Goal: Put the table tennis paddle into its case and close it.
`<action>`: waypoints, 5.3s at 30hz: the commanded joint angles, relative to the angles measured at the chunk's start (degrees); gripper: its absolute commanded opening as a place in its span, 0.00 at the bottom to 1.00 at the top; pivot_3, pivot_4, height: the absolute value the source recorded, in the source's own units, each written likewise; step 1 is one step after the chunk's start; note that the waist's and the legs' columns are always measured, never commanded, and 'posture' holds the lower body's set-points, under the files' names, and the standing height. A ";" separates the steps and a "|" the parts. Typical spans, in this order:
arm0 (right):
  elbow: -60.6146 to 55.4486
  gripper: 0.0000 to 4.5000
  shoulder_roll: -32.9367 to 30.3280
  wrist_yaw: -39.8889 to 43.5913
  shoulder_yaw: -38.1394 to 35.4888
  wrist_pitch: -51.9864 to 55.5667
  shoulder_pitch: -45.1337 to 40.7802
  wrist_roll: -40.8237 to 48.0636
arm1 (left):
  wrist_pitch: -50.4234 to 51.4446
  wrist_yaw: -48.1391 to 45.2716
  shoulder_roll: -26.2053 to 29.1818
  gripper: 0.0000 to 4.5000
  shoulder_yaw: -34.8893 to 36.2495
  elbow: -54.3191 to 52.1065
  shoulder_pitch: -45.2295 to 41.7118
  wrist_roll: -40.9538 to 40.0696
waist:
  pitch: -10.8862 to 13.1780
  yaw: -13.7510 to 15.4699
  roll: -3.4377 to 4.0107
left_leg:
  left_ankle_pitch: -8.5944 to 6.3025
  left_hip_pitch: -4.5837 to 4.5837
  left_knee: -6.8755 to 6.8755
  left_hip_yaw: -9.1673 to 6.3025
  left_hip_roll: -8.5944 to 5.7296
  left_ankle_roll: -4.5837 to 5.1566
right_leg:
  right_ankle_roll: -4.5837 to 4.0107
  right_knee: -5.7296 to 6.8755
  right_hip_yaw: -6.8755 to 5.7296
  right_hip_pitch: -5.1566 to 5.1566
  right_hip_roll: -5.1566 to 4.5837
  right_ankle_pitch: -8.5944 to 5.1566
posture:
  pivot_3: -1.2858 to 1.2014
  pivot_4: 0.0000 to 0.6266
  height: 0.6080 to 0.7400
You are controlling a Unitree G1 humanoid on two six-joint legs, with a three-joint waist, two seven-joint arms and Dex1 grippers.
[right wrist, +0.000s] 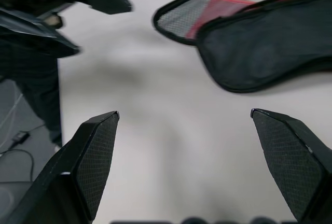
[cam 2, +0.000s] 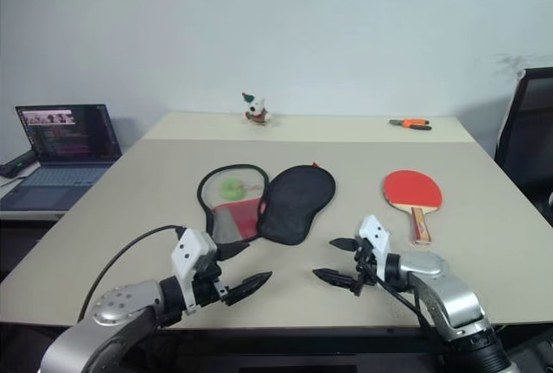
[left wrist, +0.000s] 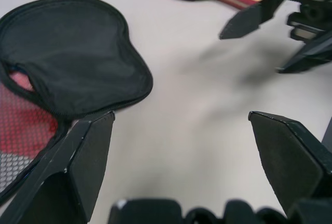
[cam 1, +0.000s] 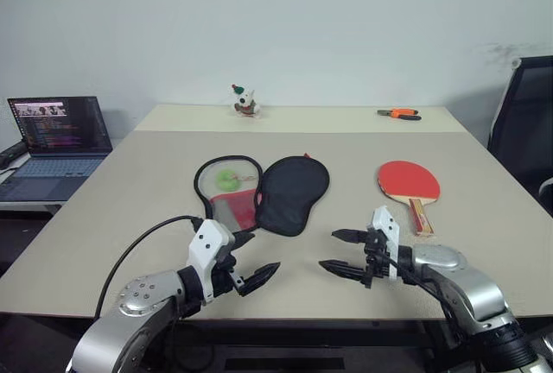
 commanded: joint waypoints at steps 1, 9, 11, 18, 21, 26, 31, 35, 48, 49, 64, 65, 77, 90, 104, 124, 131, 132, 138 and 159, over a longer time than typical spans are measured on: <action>-2.51 0.99 -0.57 -0.23 -0.84 0.65 -0.81 1.01 | -4.22 -1.04 -0.88 1.00 0.35 1.99 -1.24 0.98 | 0.00 0.04 0.00 | 0.00 0.00 0.02 0.00 0.00 0.00 | 0.00 0.00 -0.01 0.01 0.00 0.00 | 0.52 0.24 1.00; -5.33 0.99 -1.92 -2.61 -4.36 5.01 -2.87 3.72 | -8.01 -2.94 -2.20 1.00 -1.61 7.48 -4.04 3.63 | 0.00 0.07 0.00 | 0.00 -0.02 0.03 0.00 -0.01 0.00 | 0.00 -0.01 -0.02 0.01 0.00 0.00 | 0.52 0.24 1.00; -5.98 0.99 -1.59 -4.04 -5.78 6.98 -3.41 5.19 | -8.33 -3.70 -1.87 1.00 -1.40 9.45 -6.03 3.93 | 0.00 0.08 0.00 | 0.00 -0.01 0.02 0.00 -0.01 0.00 | 0.00 -0.01 -0.03 0.01 0.00 0.00 | 0.52 0.24 1.00; -7.66 0.99 -0.48 -10.43 -11.20 18.43 -9.22 12.72 | -8.79 -8.98 -0.81 1.00 -1.51 18.61 -14.23 3.50 | 0.00 -0.03 0.00 | 0.00 0.00 0.03 0.00 0.00 0.00 | 0.00 0.03 -0.04 0.00 0.02 0.00 | 0.52 0.24 1.00; -9.15 0.99 -2.41 -12.17 -10.09 19.29 -9.42 10.98 | -10.67 -10.99 -1.22 1.00 -2.99 24.05 -19.11 5.02 | 0.00 0.12 -0.01 | 0.00 -0.02 0.03 -0.02 -0.01 0.01 | 0.00 0.03 -0.10 0.00 0.06 0.00 | 0.52 0.24 1.00; -9.88 0.99 -0.60 -16.26 -8.90 18.25 -8.42 9.44 | -15.22 -13.28 -1.92 1.00 -4.60 30.12 -23.34 7.90 | 0.00 0.04 -0.01 | -0.01 -0.09 0.00 0.05 -0.08 0.02 | 0.01 -0.03 -0.07 -0.05 0.04 0.01 | 0.52 0.24 1.00; -11.51 0.99 0.44 -16.73 -8.30 18.58 -7.53 10.50 | -18.41 -15.23 -2.72 1.00 -6.78 32.06 -23.94 10.26 | 0.00 -0.10 0.00 | 0.00 -0.08 -0.01 0.04 -0.02 0.02 | 0.00 0.04 -0.03 -0.11 0.03 0.01 | 0.52 0.24 1.00; -10.86 0.99 0.84 -16.53 -7.56 18.03 -7.29 9.99 | -18.05 -16.08 -2.56 1.00 -6.61 31.61 -23.86 10.13 | 0.00 -0.12 0.00 | 0.00 -0.08 0.01 0.03 0.00 0.02 | 0.00 0.06 -0.05 -0.11 0.04 0.01 | 0.52 0.24 1.00; -10.30 0.99 1.54 -16.79 -6.34 17.19 -7.30 9.33 | -16.51 -15.00 -2.58 1.00 -6.91 30.26 -24.54 11.12 | 0.00 -0.11 0.00 | 0.00 -0.08 0.00 0.02 0.00 0.02 | 0.00 0.06 -0.05 -0.11 0.04 0.01 | 0.52 0.24 1.00; -10.19 0.99 1.54 -16.94 -6.32 17.24 -7.37 9.23 | -16.56 -14.97 -2.77 1.00 -7.03 30.20 -24.48 11.16 | 0.00 -0.11 0.00 | 0.00 -0.09 0.00 0.02 -0.01 0.02 | 0.00 0.06 -0.05 -0.11 0.04 0.01 | 0.52 0.24 1.00; 7.71 0.99 19.58 -31.90 -3.24 19.26 -15.88 2.79 | -8.71 -15.16 6.29 1.00 10.11 26.69 -18.83 1.55 | 0.02 -0.85 0.02 | 0.00 -0.11 -0.07 0.07 0.18 0.02 | -0.10 0.17 0.04 -0.33 0.18 0.04 | 0.52 0.24 1.00; 10.06 0.99 20.68 -32.35 -2.69 18.48 -16.76 1.69 | -8.13 -15.28 6.88 1.00 11.01 25.88 -17.67 1.01 | 0.02 -0.74 0.02 | 0.00 -0.11 -0.11 0.07 0.16 0.02 | -0.13 0.15 0.07 -0.34 0.15 0.06 | 0.52 0.24 1.00; 34.86 0.99 27.26 -34.59 -1.15 3.66 -26.61 -8.75 | 0.06 -17.30 10.60 1.00 15.98 18.81 -11.30 -6.84 | 0.01 -0.38 0.00 | 0.00 -0.07 -0.10 0.18 0.14 0.02 | -0.37 0.17 0.03 -0.34 0.11 0.21 | 0.52 0.24 1.00; 30.37 0.99 25.62 -33.08 -4.14 3.04 -26.54 -8.86 | 3.88 -21.82 14.49 1.00 16.62 15.65 -9.84 -12.61 | 0.02 -0.35 0.01 | 0.00 -0.12 -0.15 0.20 0.14 0.01 | -0.40 0.16 0.07 -0.42 0.09 0.22 | 0.52 0.24 1.00; 37.80 0.99 27.93 -35.04 -5.27 3.16 -27.68 -9.81 | 3.29 -21.53 14.19 1.00 13.55 15.82 -12.32 -10.65 | 0.02 -0.44 0.01 | 0.00 -0.12 -0.16 0.30 0.14 0.02 | -0.41 0.16 0.14 -0.44 0.10 0.22 | 0.52 0.24 1.00; 36.34 0.08 30.95 -34.03 -8.21 6.41 -28.49 -7.62 | 3.72 -19.38 13.50 1.00 13.04 13.96 -12.04 -10.75 | 0.02 -0.37 0.01 | 0.00 -0.12 -0.18 0.31 0.15 0.02 | -0.40 0.15 0.25 -0.47 0.11 0.22 | 0.52 0.24 1.00; 36.91 0.00 28.87 -36.56 -13.62 11.37 -29.39 -5.61 | 3.92 -19.79 13.66 1.00 11.19 13.32 -13.59 -11.18 | 0.02 -0.32 0.01 | 0.00 -0.13 -0.18 0.32 0.15 0.02 | -0.41 0.16 0.25 -0.47 0.11 0.22 | 0.52 0.24 1.00; 36.77 0.00 27.95 -36.59 -14.20 12.26 -29.29 -5.37 | 4.03 -19.97 13.64 1.00 10.77 12.99 -13.79 -11.31 | 0.02 -0.32 0.02 | 0.00 -0.13 -0.18 0.32 0.14 0.02 | -0.41 0.15 0.26 -0.46 0.11 0.22 | 0.52 0.24 1.00; 33.54 0.00 22.83 -36.11 -16.53 18.00 -26.96 -4.01 | 4.36 -20.61 12.87 1.00 8.02 12.08 -15.69 -11.61 | 0.02 -0.25 0.01 | 0.00 -0.14 -0.18 0.36 0.11 0.02 | -0.40 0.14 0.27 -0.46 0.09 0.22 | 0.52 0.24 1.00; 30.56 0.00 11.32 -23.83 -8.52 23.99 -26.67 -4.42 | 3.83 -22.18 11.96 1.00 4.67 13.50 -18.05 -11.03 | 0.02 -0.33 0.02 | -0.01 -0.13 -0.18 0.46 0.14 0.03 | -0.38 0.13 0.37 -0.49 0.20 0.22 | 0.52 0.24 1.00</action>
